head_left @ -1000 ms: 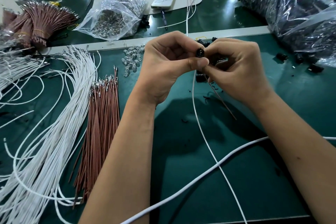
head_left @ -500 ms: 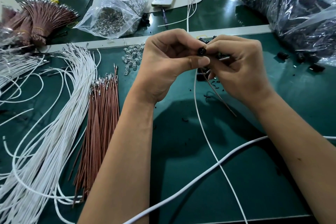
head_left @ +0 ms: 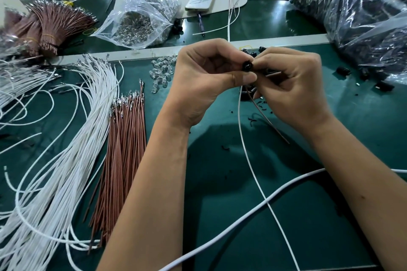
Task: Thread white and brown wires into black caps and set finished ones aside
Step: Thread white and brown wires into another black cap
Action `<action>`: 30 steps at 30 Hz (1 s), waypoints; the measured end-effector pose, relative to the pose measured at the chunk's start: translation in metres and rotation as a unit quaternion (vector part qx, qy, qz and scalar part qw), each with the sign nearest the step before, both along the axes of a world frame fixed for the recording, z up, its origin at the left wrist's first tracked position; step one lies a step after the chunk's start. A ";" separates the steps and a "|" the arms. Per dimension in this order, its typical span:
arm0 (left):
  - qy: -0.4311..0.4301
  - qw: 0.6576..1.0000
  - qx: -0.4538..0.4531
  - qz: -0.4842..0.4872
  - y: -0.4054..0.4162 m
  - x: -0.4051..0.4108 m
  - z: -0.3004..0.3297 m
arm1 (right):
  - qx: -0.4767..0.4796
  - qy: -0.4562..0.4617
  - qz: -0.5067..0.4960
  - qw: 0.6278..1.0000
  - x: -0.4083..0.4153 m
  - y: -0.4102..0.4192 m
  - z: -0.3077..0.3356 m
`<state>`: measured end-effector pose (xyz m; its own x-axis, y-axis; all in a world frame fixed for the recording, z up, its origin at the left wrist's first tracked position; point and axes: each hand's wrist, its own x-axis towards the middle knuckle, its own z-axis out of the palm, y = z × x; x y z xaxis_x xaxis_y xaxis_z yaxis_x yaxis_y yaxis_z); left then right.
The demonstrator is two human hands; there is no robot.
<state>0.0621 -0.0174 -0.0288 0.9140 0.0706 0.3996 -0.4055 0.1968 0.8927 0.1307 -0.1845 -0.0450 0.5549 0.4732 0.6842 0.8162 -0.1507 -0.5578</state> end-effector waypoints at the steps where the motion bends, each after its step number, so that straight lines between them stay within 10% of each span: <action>1: -0.002 1.000 0.000 0.001 0.000 0.000 0.000 | -0.001 0.005 -0.001 1.000 0.000 0.000 0.000; 30: 0.007 0.997 0.035 0.062 -0.001 0.005 -0.005 | -0.067 -0.021 0.004 0.998 0.000 0.001 0.003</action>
